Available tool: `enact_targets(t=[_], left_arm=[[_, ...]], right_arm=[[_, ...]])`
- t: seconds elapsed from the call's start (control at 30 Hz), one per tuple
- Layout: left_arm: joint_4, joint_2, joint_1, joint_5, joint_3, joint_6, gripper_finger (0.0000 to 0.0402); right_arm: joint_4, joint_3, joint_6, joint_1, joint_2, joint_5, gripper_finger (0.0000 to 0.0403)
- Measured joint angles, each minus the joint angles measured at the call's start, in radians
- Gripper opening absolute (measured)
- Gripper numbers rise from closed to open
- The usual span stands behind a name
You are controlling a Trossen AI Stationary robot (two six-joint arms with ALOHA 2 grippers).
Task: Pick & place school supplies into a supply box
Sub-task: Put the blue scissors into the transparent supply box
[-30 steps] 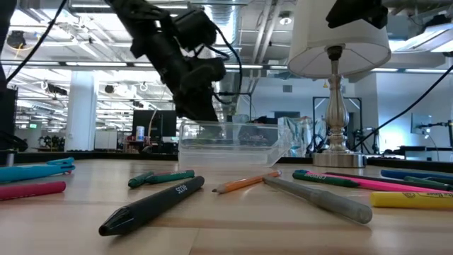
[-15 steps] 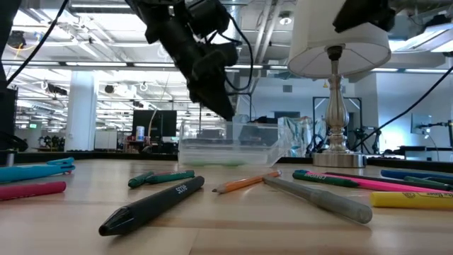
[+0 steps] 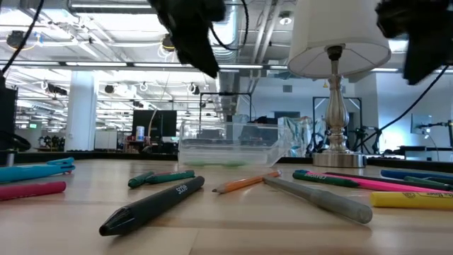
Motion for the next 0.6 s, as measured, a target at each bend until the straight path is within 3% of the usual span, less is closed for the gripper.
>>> enact_targets(t=[0.27, 0.47, 0.6], left_arm=[[-0.137, -0.095, -0.042, -0.14, 0.0, -0.057, 0.0128], [-0.141, -0.103, -0.041, -0.153, -0.005, -0.034, 0.0128], [-0.137, -0.103, -0.031, -0.153, -0.005, 0.008, 0.0128]], right_arm=[[0.012, -0.002, 0.405, 0.152, 0.166, -0.085, 0.0063], [0.13, -0.001, 0.643, 0.245, 0.262, -0.099, 0.0063], [0.188, 0.0, 0.691, 0.266, 0.314, -0.084, 0.0063]])
